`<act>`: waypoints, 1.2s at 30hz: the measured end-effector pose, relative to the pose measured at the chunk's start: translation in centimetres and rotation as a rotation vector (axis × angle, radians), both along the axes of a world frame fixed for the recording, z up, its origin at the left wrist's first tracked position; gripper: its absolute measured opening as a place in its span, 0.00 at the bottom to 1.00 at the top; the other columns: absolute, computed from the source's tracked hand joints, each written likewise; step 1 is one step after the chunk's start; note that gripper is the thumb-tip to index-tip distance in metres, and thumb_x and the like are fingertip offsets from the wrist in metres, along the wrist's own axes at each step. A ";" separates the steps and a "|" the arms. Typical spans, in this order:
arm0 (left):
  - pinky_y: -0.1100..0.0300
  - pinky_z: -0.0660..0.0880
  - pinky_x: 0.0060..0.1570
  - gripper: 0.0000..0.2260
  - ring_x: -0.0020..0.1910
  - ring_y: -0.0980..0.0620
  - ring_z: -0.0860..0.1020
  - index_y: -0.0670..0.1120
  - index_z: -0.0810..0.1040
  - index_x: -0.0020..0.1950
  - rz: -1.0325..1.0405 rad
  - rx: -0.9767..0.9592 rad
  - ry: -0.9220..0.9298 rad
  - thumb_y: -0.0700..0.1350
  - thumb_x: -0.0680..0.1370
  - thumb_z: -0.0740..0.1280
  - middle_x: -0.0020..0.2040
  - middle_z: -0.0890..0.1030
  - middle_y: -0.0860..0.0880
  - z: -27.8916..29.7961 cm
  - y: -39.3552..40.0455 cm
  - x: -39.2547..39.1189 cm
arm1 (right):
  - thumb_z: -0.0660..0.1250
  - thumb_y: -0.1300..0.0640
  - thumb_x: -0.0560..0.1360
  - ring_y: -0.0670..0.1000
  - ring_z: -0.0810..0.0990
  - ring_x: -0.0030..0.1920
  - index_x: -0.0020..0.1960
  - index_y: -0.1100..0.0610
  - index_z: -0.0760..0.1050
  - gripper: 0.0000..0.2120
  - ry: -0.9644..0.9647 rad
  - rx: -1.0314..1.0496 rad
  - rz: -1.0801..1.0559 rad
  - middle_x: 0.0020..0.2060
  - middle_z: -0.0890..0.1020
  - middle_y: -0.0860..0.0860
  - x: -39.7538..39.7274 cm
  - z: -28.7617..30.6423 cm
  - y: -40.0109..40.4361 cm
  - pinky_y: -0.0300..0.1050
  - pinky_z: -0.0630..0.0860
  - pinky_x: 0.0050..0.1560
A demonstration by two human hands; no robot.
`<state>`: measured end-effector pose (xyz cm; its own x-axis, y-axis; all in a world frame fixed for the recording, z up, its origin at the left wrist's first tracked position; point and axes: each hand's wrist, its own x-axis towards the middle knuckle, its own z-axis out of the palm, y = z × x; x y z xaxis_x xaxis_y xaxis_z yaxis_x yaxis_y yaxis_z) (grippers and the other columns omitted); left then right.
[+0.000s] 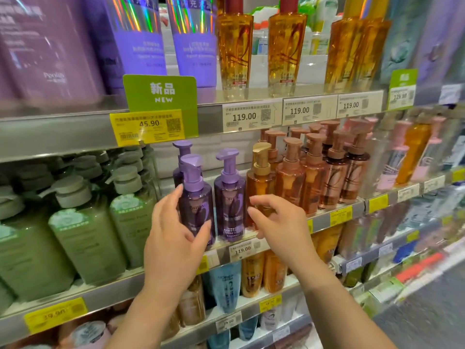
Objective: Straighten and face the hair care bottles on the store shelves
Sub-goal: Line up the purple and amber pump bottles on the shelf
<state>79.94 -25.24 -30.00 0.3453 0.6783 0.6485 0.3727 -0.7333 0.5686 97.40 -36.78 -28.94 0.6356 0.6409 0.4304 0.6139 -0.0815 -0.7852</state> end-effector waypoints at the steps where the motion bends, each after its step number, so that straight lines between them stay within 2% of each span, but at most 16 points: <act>1: 0.75 0.69 0.35 0.32 0.34 0.60 0.79 0.56 0.64 0.71 -0.022 0.048 -0.042 0.49 0.71 0.75 0.66 0.70 0.54 0.4 -0.6 0.1 | 0.70 0.48 0.77 0.41 0.84 0.37 0.56 0.39 0.80 0.09 0.010 0.005 0.009 0.49 0.84 0.36 0.0 0.0 -0.6 0.36 0.80 0.40; 3: 0.77 0.69 0.38 0.25 0.34 0.60 0.79 0.55 0.70 0.66 -0.082 0.096 -0.089 0.48 0.71 0.73 0.64 0.71 0.55 1.1 -1.9 0.4 | 0.71 0.50 0.77 0.41 0.84 0.35 0.51 0.36 0.79 0.08 0.073 0.015 0.051 0.45 0.84 0.35 0.2 0.1 -1.8 0.33 0.78 0.33; 6: 0.71 0.71 0.37 0.18 0.32 0.58 0.78 0.55 0.74 0.61 -0.147 0.075 -0.076 0.48 0.72 0.73 0.61 0.73 0.57 1.6 -3.6 1.5 | 0.72 0.51 0.76 0.41 0.84 0.31 0.49 0.37 0.80 0.07 0.117 -0.027 0.115 0.45 0.83 0.32 1.0 -0.1 -3.7 0.32 0.77 0.32; 9: 0.74 0.70 0.39 0.15 0.32 0.58 0.78 0.54 0.77 0.57 -0.174 0.069 -0.061 0.48 0.72 0.74 0.59 0.75 0.57 1.9 -5.1 2.9 | 0.73 0.53 0.76 0.40 0.82 0.30 0.44 0.37 0.82 0.09 0.134 0.007 0.085 0.41 0.84 0.33 2.8 0.4 -5.9 0.31 0.75 0.29; 14: 0.72 0.72 0.39 0.14 0.29 0.57 0.77 0.56 0.78 0.54 -0.232 0.096 -0.065 0.47 0.72 0.75 0.57 0.76 0.58 3.7 -7.5 6.1 | 0.74 0.54 0.75 0.45 0.83 0.29 0.45 0.37 0.84 0.10 0.145 0.130 0.025 0.36 0.86 0.40 7.1 2.9 -8.8 0.39 0.79 0.31; 16: 0.71 0.72 0.38 0.13 0.28 0.56 0.76 0.56 0.78 0.53 -0.240 0.105 -0.081 0.46 0.72 0.76 0.57 0.77 0.59 4.8 -8.2 7.4 | 0.75 0.54 0.75 0.46 0.83 0.30 0.46 0.36 0.83 0.11 0.143 0.178 0.057 0.36 0.86 0.42 8.4 3.8 -9.6 0.35 0.78 0.32; 18: 0.72 0.71 0.40 0.13 0.29 0.56 0.76 0.55 0.79 0.52 -0.223 0.135 -0.095 0.46 0.71 0.77 0.57 0.77 0.58 6.3 -9.0 8.9 | 0.76 0.55 0.74 0.47 0.82 0.28 0.46 0.37 0.84 0.11 0.164 0.209 0.118 0.35 0.87 0.45 9.7 4.8 -10.3 0.35 0.77 0.31; 23: 0.67 0.74 0.38 0.11 0.32 0.53 0.77 0.57 0.79 0.53 -0.164 0.141 -0.131 0.49 0.72 0.74 0.57 0.77 0.60 9.7 -11.0 12.1 | 0.75 0.56 0.74 0.48 0.80 0.24 0.46 0.40 0.85 0.09 0.190 0.180 0.250 0.36 0.87 0.48 12.8 7.2 -11.5 0.38 0.76 0.30; 26: 0.66 0.75 0.36 0.11 0.32 0.52 0.77 0.59 0.78 0.52 -0.131 0.173 -0.164 0.49 0.73 0.74 0.56 0.77 0.62 11.1 -12.3 14.2 | 0.75 0.56 0.75 0.48 0.79 0.24 0.45 0.41 0.85 0.09 0.169 0.182 0.305 0.33 0.85 0.46 15.0 8.1 -12.4 0.38 0.76 0.29; 30: 0.64 0.75 0.36 0.11 0.33 0.52 0.77 0.61 0.77 0.51 -0.065 0.202 -0.186 0.50 0.73 0.73 0.55 0.77 0.64 12.2 -13.8 16.4 | 0.75 0.55 0.75 0.49 0.80 0.26 0.45 0.41 0.85 0.08 0.184 0.198 0.360 0.35 0.86 0.49 17.9 8.6 -13.9 0.37 0.76 0.28; 33: 0.67 0.75 0.36 0.09 0.34 0.53 0.78 0.62 0.76 0.51 -0.036 0.217 -0.187 0.51 0.73 0.72 0.56 0.76 0.67 12.8 -14.9 17.8 | 0.75 0.56 0.75 0.52 0.81 0.28 0.44 0.41 0.85 0.09 0.188 0.205 0.387 0.35 0.86 0.51 20.1 8.7 -14.5 0.35 0.76 0.29; 36: 0.70 0.73 0.35 0.10 0.34 0.53 0.78 0.62 0.77 0.50 -0.007 0.213 -0.185 0.50 0.74 0.73 0.55 0.77 0.65 12.5 -16.0 19.4 | 0.75 0.56 0.75 0.47 0.80 0.28 0.43 0.41 0.85 0.10 0.199 0.187 0.446 0.34 0.85 0.55 21.8 8.7 -14.7 0.37 0.77 0.29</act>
<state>99.32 -41.22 -17.53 0.2120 0.5182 0.8286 0.2710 -0.8458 0.4596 119.22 -51.49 -20.25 0.4001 0.7914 0.4622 0.3942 0.3067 -0.8663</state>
